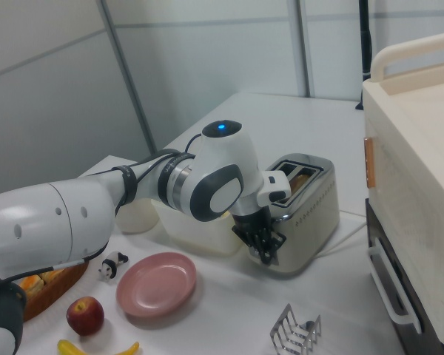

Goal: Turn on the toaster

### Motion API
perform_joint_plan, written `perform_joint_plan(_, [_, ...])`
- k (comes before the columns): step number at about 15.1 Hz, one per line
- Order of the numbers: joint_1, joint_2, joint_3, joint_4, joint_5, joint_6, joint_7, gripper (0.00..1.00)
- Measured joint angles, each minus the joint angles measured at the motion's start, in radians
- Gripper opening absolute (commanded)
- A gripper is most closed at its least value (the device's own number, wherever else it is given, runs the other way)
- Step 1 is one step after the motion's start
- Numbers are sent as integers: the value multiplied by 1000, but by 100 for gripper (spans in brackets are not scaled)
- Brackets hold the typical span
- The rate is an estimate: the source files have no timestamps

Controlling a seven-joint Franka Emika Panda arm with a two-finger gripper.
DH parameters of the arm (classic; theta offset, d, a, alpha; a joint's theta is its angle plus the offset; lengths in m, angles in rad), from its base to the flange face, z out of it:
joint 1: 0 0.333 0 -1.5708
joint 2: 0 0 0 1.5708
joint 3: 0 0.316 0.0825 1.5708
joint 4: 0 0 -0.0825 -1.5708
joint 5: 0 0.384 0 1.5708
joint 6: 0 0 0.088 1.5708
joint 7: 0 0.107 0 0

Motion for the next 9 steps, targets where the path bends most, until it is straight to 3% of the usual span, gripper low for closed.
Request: perform_joint_plan(9, [-3, -98, -3, 19, 0, -73, -1, 0])
